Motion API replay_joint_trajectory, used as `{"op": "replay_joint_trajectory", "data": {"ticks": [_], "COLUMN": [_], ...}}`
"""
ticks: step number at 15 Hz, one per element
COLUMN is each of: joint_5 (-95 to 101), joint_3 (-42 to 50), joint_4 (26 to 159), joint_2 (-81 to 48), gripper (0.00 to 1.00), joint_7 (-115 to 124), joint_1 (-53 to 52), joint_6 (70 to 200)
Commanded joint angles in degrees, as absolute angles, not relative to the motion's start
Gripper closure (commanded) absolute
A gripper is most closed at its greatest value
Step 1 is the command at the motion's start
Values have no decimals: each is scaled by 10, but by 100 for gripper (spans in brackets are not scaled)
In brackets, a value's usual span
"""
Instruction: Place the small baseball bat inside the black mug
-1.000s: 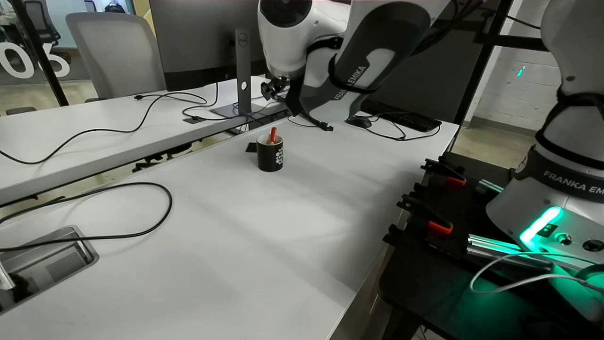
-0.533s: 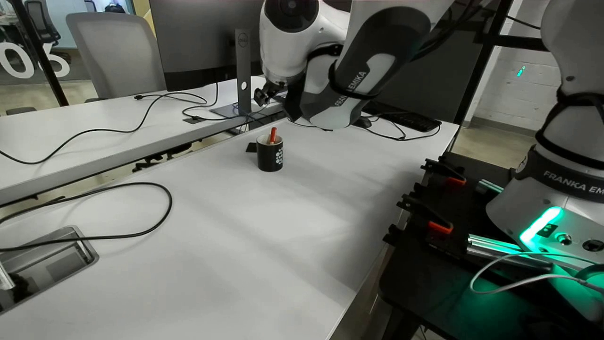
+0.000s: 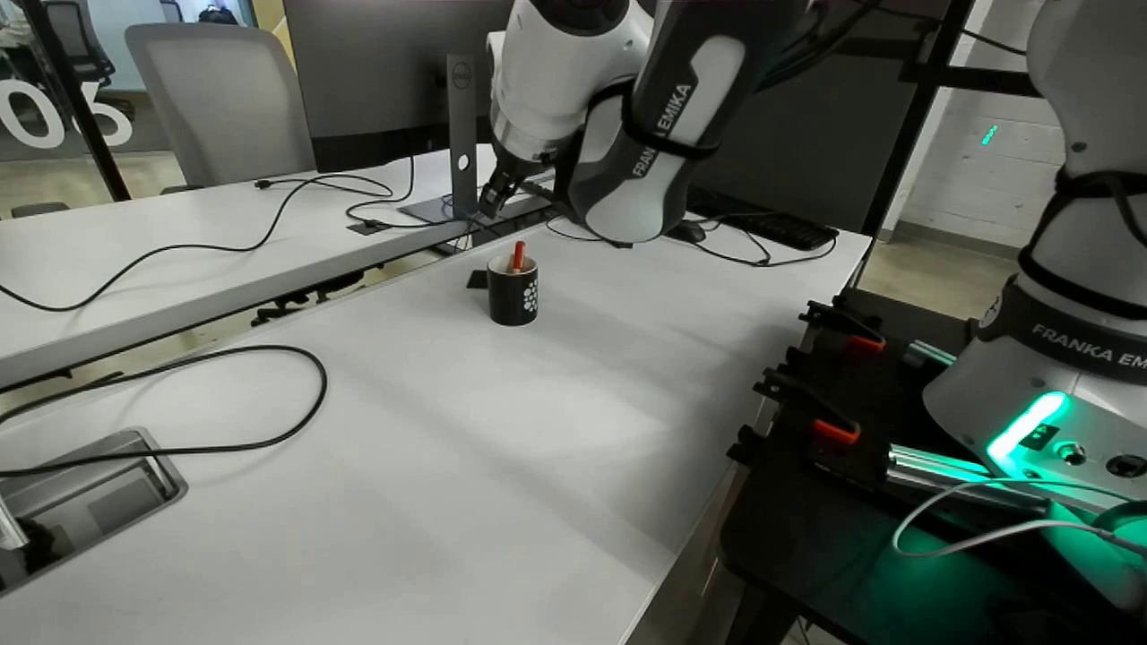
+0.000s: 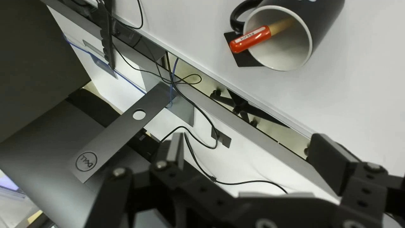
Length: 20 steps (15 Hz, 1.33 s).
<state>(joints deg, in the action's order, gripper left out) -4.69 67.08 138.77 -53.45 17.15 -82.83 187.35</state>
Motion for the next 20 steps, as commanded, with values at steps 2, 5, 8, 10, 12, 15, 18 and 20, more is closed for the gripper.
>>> {"op": "replay_joint_trajectory", "data": {"ticks": [2, 5, 8, 10, 12, 15, 18, 20], "joint_5": [-13, 12, 49, 80, 110, 141, 159, 172], "joint_3": [686, 697, 696, 684, 672, 635, 586, 541], "joint_4": [1399, 1398, 1396, 1394, 1391, 1386, 1385, 1386], "joint_2": [-459, -444, -427, -397, -369, -331, -301, -268], "gripper": [0, 0, 0, 0, 0, 0, 0, 0], "joint_7": [27, -35, -91, -127, -160, -191, -214, -228], "joint_1": [-791, -777, -759, -735, -707, -651, -586, -533], "joint_6": [1877, 1879, 1889, 1901, 1915, 1949, 1966, 1976]}}
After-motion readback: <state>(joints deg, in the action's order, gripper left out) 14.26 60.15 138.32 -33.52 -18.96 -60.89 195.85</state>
